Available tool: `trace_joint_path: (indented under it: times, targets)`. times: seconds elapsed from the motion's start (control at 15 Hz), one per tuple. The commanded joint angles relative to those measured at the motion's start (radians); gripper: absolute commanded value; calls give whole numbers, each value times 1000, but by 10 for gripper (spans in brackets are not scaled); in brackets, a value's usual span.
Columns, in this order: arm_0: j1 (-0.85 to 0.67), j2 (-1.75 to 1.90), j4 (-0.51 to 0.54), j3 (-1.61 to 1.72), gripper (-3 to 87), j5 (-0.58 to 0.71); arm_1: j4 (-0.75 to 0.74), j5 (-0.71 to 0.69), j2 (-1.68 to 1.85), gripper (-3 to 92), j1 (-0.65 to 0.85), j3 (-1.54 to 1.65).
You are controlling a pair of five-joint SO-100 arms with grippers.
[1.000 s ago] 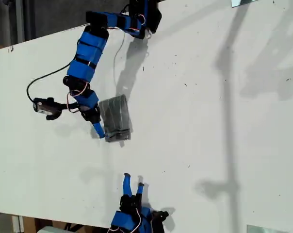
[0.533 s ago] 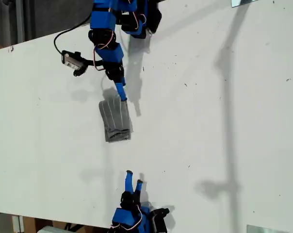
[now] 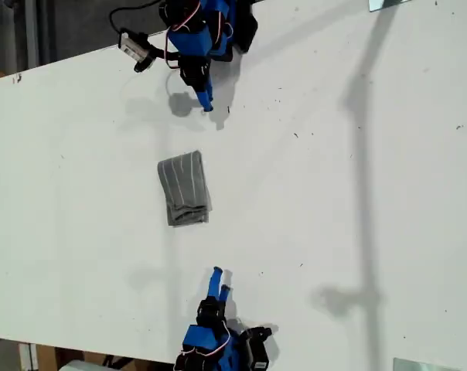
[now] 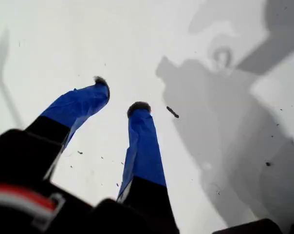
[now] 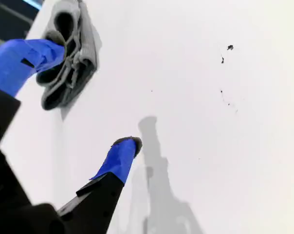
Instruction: Grasp corners of a square towel and fold twice.
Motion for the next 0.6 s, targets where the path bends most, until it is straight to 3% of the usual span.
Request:
trace_joint_path:
  times: [0.0,0.13,0.53]
  targets:
    - [84,3,-12,8,332,150,43,18,-3,134,-2,-28]
    - [104,3,-17,9,301,293,43,18,-3,134,-5,-28]
    - [100,3,-17,9,264,285,43,26,-3,134,-5,-28]
